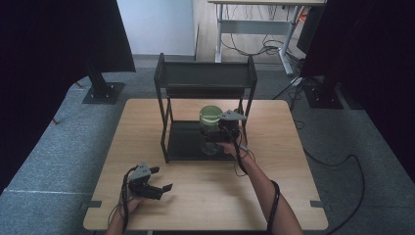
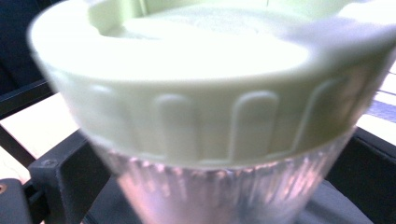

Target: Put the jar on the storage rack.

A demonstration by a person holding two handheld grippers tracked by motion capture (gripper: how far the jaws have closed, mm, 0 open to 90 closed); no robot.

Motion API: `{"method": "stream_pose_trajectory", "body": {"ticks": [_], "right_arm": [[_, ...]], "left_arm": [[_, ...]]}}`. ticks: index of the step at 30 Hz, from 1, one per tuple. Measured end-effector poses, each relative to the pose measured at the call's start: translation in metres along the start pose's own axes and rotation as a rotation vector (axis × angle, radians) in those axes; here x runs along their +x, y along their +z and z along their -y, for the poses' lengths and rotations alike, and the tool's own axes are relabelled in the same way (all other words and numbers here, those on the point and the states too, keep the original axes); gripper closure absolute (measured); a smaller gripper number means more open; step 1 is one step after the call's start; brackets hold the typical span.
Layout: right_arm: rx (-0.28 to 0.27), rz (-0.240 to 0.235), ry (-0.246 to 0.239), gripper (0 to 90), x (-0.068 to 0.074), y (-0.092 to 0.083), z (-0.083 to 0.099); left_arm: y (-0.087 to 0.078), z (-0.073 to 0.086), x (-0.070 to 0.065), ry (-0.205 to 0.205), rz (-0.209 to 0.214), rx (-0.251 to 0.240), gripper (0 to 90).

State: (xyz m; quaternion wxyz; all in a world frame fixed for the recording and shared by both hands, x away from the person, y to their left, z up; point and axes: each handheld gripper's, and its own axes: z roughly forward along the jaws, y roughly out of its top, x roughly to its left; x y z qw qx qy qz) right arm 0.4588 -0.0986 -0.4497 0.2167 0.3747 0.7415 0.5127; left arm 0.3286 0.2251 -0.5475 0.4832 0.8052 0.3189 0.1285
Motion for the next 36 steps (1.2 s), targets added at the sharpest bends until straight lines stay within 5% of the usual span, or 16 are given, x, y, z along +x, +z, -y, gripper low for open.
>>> {"method": "stream_pose_trajectory", "body": {"ticks": [18,36], "right_arm": [[-0.055,0.059,-0.066,0.6,0.013,-0.036,-0.001],[-0.144,-0.112,-0.054,2.0,0.027,-0.107,0.035]], "left_arm": [[0.0,0.0,0.0,0.0,-0.002,0.002,5.6],[0.001,0.0,-0.001,0.002,-0.007,0.009,5.5]]}}
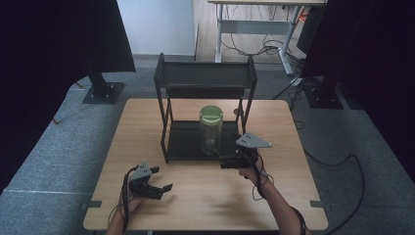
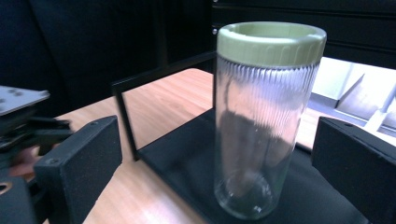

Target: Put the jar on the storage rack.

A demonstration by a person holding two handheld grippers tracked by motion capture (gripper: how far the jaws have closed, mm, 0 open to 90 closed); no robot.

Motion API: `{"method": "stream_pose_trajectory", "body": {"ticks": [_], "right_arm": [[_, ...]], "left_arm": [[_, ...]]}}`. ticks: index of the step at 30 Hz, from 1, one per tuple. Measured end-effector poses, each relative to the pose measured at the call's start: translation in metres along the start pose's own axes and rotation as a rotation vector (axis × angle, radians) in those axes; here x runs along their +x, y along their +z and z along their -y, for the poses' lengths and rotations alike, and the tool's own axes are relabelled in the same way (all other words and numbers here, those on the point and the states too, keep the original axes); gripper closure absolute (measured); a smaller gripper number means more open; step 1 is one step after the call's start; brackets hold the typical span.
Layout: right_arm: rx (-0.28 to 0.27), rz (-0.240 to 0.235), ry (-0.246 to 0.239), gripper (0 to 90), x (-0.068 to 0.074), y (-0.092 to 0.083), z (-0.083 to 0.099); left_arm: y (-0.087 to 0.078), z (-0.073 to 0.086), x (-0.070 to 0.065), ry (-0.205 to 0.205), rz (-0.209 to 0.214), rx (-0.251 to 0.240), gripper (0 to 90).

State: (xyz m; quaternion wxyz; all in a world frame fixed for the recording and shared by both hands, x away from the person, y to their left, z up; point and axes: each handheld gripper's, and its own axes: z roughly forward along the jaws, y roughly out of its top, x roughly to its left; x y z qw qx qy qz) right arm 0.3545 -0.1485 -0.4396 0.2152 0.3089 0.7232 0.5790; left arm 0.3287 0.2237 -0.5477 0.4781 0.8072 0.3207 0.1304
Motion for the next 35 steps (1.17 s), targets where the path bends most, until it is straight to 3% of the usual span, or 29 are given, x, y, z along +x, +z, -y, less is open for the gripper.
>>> {"method": "stream_pose_trajectory", "body": {"ticks": [5,12,17,25,35], "right_arm": [[-0.018,-0.026,-0.005,2.9,0.006,-0.021,0.013],[-0.037,-0.012,0.01,4.6,0.005,-0.045,0.033],[-0.002,-0.011,0.007,6.3,0.004,-0.057,0.057],[0.075,-0.024,0.034,7.8,0.0,-0.059,0.09],[0.054,-0.036,0.08,5.1,-0.007,-0.059,0.093]], "left_arm": [[0.0,0.0,0.0,0.003,-0.006,0.003,5.5],[0.0,0.0,0.001,-0.006,-0.005,-0.002,5.4],[0.0,0.0,0.001,-0.005,-0.003,0.0,5.4],[0.0,0.0,0.001,-0.006,-0.002,0.0,5.4],[0.0,0.0,0.0,-0.003,-0.002,0.002,5.4]]}}
